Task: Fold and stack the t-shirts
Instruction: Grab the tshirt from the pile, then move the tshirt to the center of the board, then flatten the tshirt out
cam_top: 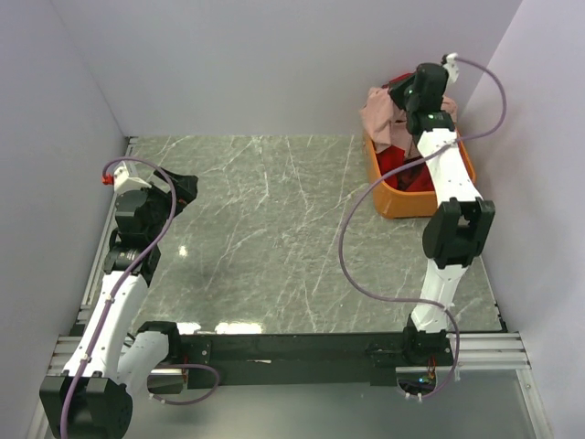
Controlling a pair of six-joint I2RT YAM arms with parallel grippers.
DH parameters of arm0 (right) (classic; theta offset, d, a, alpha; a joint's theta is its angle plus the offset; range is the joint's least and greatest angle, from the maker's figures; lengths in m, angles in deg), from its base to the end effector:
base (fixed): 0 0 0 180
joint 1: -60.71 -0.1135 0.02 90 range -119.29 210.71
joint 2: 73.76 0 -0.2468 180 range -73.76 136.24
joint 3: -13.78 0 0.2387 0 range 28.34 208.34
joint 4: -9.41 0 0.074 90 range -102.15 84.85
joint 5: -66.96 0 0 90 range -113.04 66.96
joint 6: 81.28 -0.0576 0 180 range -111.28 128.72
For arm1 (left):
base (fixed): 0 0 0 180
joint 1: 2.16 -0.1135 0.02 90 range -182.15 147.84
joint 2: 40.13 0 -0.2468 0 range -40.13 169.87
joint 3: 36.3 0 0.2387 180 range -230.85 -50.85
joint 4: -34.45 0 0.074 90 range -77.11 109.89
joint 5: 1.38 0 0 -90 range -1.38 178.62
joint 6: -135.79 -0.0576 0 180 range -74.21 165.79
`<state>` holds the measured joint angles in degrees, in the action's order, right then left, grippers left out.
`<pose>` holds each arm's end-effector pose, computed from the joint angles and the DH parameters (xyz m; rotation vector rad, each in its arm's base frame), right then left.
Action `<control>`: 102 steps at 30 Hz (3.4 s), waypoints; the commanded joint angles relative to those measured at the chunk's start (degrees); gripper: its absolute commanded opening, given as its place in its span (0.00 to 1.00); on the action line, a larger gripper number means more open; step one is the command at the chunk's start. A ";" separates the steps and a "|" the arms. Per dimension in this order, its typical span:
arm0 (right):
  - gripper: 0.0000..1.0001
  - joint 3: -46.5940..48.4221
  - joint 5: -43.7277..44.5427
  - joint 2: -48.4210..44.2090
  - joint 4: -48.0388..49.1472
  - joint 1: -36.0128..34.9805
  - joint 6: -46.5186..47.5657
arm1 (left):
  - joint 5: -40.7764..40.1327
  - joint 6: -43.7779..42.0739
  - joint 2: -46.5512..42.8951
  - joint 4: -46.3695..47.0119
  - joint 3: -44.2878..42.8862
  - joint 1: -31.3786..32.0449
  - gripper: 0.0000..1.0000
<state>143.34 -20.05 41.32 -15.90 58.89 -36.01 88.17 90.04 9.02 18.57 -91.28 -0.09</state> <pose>0.4848 0.0124 0.3720 0.6911 1.6528 0.5422 0.2255 -0.0077 0.3015 -0.6469 1.6610 -0.5813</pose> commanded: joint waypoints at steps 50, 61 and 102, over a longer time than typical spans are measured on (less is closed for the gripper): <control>0.72 -48.81 -8.01 -26.05 -4.89 -18.65 11.06 | -5.89 6.29 6.48 -16.35 -2.03 -0.22 0.99; 0.82 -61.02 2.12 -38.18 -9.30 -18.83 9.84 | 3.97 8.22 4.38 -20.03 10.61 4.17 0.99; 0.66 -65.70 5.54 -25.18 -13.16 -19.09 13.70 | -7.90 4.70 8.69 -11.78 5.71 8.22 0.01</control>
<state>74.99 -20.21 14.18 -27.46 40.07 -23.42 82.44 95.56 20.08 6.11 -83.26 7.87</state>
